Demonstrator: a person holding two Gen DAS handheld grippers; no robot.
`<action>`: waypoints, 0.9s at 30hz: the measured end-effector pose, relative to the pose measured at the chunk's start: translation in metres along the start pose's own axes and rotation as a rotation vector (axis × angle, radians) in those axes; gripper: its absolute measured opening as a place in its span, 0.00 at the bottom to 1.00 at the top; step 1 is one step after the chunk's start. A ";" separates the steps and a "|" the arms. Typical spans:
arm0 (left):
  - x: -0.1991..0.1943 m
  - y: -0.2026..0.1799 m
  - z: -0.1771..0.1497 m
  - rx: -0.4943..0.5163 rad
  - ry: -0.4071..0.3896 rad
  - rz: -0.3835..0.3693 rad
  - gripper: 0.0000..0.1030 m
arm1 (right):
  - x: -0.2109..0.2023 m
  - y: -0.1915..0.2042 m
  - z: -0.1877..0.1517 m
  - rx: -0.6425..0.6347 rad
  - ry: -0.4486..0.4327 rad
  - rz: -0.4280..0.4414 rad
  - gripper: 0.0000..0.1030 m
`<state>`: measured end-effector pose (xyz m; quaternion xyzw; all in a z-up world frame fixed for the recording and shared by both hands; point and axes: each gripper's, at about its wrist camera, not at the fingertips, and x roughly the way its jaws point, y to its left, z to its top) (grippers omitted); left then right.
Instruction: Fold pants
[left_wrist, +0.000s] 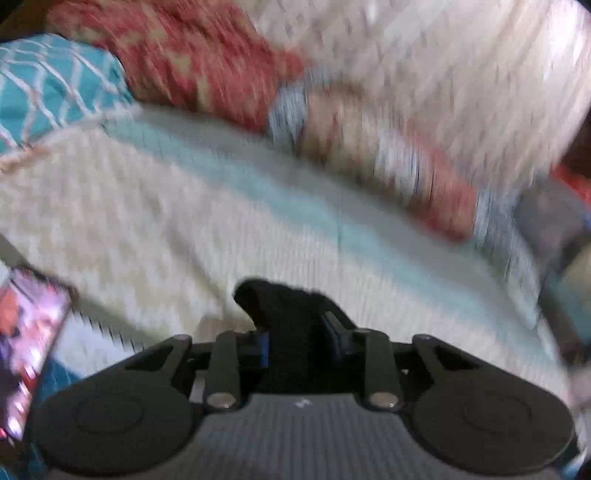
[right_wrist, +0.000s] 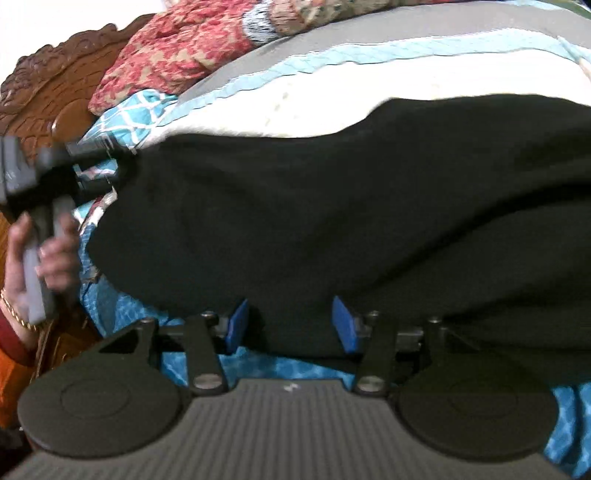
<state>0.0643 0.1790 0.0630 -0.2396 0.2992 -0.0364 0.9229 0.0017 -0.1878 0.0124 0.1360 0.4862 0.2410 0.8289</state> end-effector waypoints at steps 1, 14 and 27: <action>-0.006 0.001 0.004 -0.004 -0.052 0.032 0.07 | 0.004 0.005 0.001 -0.009 0.001 0.001 0.52; -0.052 0.014 0.000 -0.160 -0.100 0.173 0.27 | -0.064 -0.041 0.007 0.093 -0.190 0.005 0.52; 0.046 -0.134 -0.110 0.237 0.342 0.058 0.33 | -0.263 -0.227 -0.100 0.668 -0.746 -0.459 0.54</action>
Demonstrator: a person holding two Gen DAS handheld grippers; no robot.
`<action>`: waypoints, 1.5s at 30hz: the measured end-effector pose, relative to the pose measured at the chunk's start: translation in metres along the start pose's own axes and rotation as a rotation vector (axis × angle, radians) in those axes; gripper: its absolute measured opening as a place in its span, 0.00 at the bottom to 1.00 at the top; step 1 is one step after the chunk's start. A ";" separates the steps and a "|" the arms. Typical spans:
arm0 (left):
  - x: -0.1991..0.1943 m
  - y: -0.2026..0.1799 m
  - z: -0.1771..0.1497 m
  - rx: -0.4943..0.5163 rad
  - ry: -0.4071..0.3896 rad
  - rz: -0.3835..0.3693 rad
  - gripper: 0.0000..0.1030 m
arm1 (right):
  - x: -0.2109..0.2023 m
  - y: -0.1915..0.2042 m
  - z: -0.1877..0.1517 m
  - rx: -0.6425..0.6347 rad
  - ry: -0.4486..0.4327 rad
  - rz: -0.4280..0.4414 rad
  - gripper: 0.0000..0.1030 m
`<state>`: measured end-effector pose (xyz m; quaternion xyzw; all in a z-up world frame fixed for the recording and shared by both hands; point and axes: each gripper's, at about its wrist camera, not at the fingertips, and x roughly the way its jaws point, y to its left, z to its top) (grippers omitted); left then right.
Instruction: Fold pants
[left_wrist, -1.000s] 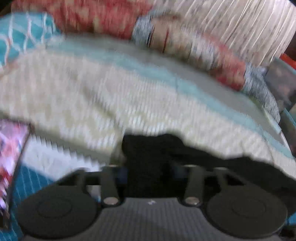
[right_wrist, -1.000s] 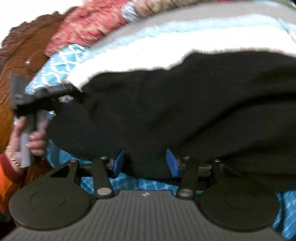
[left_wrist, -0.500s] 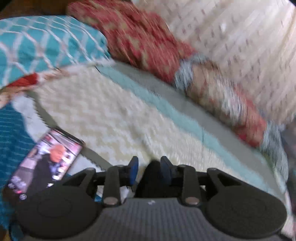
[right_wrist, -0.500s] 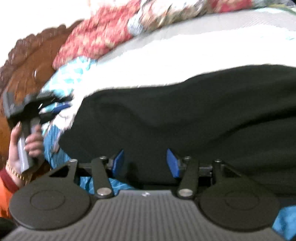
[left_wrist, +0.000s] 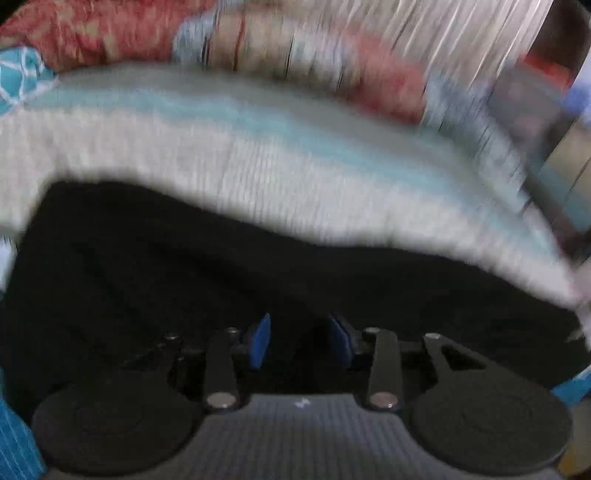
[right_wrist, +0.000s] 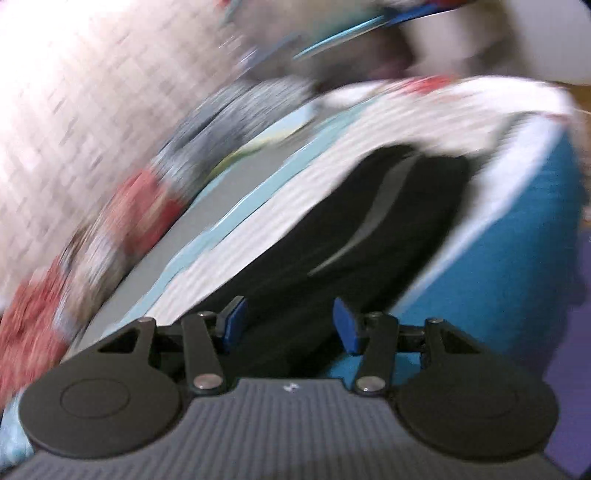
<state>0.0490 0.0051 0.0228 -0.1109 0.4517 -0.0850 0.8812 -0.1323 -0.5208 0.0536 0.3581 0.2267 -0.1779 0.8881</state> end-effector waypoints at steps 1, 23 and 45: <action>0.009 -0.002 -0.005 0.017 0.030 0.034 0.32 | -0.002 -0.015 0.007 0.041 -0.033 -0.020 0.55; -0.004 -0.016 0.012 -0.066 0.070 0.071 0.40 | 0.037 -0.005 0.061 0.000 -0.067 0.163 0.10; -0.105 0.090 -0.033 -0.298 -0.112 0.013 0.57 | -0.005 0.199 -0.135 -1.334 0.124 0.118 0.62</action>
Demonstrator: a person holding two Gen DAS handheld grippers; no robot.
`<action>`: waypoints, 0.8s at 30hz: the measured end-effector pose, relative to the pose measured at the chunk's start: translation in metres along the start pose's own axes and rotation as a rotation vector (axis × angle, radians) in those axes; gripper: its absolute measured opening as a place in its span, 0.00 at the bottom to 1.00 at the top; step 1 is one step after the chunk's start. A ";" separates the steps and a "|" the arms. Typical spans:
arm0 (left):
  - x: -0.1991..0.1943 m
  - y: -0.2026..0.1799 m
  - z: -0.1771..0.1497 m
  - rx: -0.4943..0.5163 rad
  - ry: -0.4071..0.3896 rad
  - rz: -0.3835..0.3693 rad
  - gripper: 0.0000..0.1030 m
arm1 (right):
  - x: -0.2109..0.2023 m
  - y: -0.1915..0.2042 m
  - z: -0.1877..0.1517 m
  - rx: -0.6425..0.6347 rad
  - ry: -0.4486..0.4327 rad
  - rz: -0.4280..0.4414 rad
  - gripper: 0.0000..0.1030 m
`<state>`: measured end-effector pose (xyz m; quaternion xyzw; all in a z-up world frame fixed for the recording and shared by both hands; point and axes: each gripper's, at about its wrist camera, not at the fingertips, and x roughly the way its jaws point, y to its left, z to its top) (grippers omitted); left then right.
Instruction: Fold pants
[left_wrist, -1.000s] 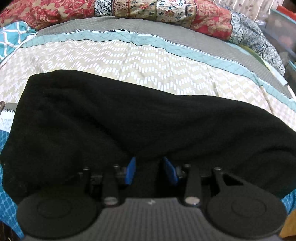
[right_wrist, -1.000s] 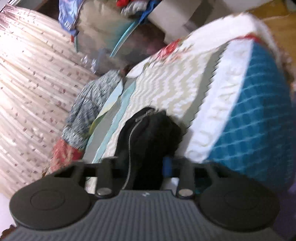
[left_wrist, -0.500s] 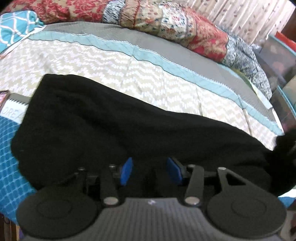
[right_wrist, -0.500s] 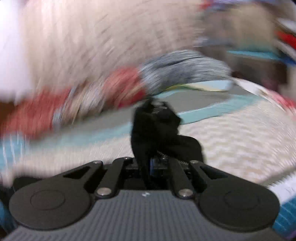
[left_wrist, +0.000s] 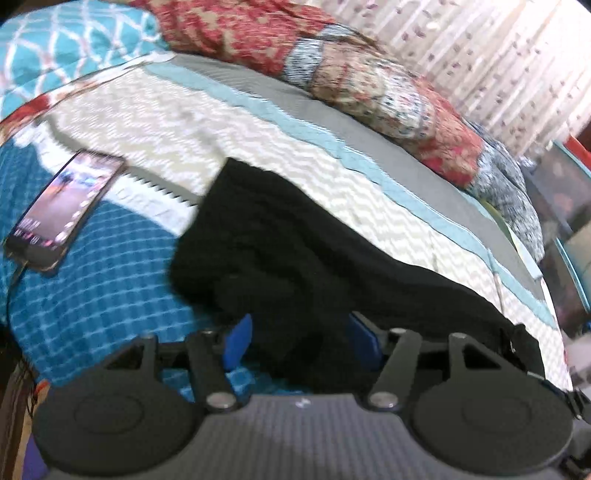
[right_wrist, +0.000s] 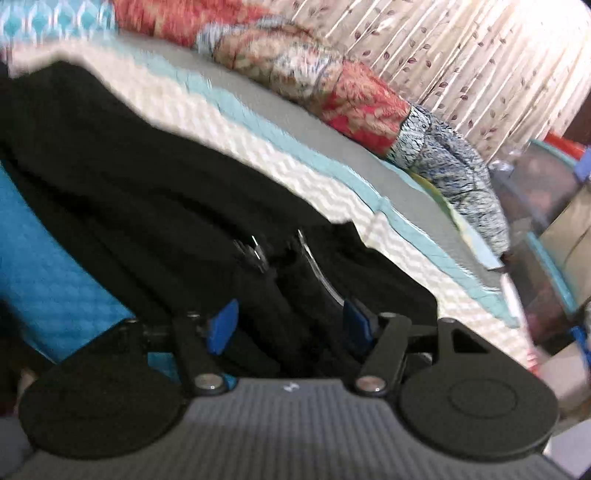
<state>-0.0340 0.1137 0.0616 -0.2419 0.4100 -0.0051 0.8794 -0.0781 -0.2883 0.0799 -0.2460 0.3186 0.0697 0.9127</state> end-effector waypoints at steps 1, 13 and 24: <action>0.001 0.006 0.000 -0.021 0.004 0.006 0.58 | -0.002 -0.004 0.008 0.067 -0.008 0.008 0.62; 0.004 0.057 0.000 -0.262 -0.021 -0.038 0.90 | 0.033 -0.020 -0.010 0.514 0.127 0.115 0.53; 0.050 0.063 0.011 -0.372 -0.039 -0.110 0.99 | 0.074 0.085 0.094 0.755 0.087 0.678 0.18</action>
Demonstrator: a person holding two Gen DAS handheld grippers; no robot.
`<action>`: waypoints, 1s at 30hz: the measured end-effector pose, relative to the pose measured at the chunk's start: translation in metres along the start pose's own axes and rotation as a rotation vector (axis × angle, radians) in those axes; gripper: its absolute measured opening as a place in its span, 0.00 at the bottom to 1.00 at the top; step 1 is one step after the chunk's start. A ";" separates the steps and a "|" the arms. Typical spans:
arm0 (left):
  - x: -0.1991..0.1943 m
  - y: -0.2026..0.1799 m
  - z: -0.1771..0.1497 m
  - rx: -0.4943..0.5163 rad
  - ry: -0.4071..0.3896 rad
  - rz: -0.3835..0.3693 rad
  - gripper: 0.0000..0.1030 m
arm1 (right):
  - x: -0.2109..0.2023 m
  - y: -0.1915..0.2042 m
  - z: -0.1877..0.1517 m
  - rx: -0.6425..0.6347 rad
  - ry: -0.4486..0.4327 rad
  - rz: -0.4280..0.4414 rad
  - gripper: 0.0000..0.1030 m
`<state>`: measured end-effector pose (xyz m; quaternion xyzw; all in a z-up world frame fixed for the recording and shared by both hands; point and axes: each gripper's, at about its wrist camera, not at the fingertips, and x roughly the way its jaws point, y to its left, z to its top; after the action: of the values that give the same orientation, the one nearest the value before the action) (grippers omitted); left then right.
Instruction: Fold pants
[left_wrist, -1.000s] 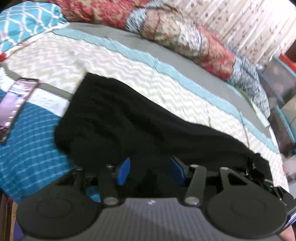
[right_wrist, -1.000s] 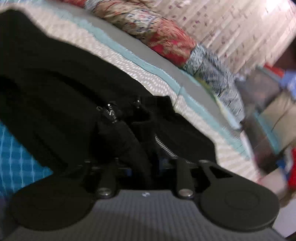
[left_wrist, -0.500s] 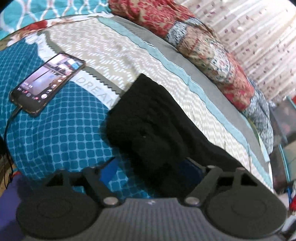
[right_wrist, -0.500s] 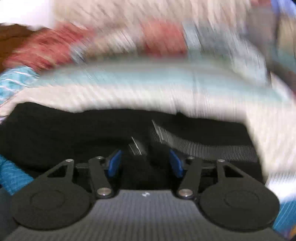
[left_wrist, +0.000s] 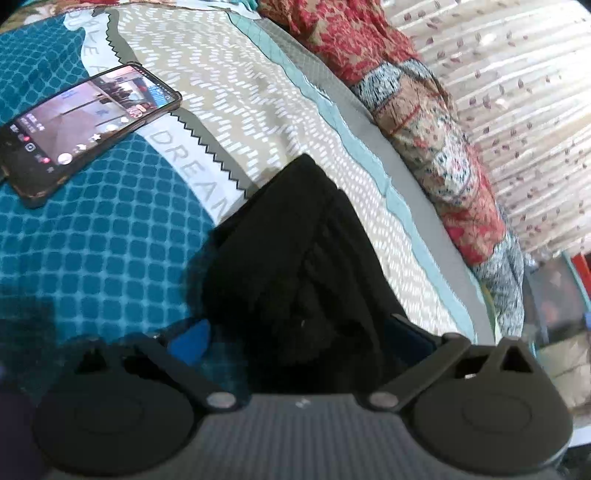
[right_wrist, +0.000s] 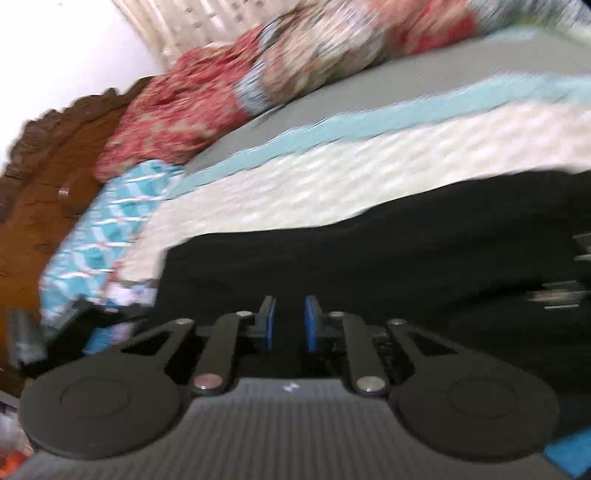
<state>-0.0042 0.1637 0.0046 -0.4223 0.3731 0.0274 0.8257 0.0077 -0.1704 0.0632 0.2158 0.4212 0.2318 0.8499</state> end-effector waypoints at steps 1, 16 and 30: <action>0.003 0.001 0.001 -0.005 -0.014 0.002 0.98 | 0.020 0.006 0.001 0.034 0.023 0.039 0.18; -0.005 -0.107 -0.038 0.489 -0.077 -0.157 0.24 | 0.096 -0.015 0.012 0.379 0.168 0.124 0.09; 0.036 -0.188 -0.190 1.159 0.171 -0.095 0.66 | -0.044 -0.098 0.012 0.318 -0.187 -0.060 0.35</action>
<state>-0.0235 -0.1029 0.0398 0.0813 0.3731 -0.2521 0.8892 0.0145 -0.2761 0.0421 0.3552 0.3778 0.1160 0.8471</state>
